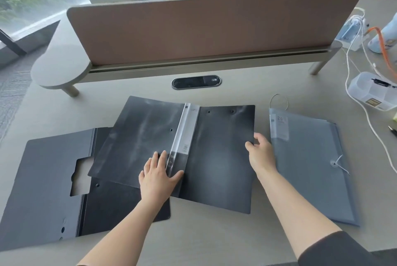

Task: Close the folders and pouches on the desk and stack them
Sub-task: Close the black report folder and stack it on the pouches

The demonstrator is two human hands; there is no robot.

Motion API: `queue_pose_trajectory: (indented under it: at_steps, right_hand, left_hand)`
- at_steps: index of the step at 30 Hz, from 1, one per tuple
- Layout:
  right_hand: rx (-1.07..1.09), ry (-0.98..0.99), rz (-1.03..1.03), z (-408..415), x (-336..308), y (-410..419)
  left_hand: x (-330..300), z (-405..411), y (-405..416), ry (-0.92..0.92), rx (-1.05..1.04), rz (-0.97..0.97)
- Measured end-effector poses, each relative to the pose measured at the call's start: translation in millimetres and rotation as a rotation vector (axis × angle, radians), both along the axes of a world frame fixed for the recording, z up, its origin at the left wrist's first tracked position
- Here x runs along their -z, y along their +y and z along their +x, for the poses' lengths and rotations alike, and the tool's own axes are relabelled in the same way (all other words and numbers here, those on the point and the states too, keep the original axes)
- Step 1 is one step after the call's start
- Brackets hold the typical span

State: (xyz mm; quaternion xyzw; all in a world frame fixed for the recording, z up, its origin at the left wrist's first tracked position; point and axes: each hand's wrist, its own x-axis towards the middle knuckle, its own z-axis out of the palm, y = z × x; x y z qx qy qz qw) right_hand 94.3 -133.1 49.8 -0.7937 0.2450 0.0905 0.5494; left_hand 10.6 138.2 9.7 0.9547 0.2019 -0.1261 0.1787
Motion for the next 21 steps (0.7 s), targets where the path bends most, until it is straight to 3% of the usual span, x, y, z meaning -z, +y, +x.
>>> queue_pose_trajectory:
  at_steps: [6, 14, 21]
  right_hand:
    - [-0.001, -0.126, 0.192, 10, -46, -4]
    - [-0.009, -0.285, 0.429, 22, -103, -7]
    - [-0.041, -0.328, 0.524, 22, -126, -6]
  left_hand:
    - [-30, 13, 8, -0.096, -0.09, -0.15]
    - [-109, 47, 25, -0.245, -0.22, -0.701]
    - [-171, 63, 25, -0.32, -0.126, -0.985]
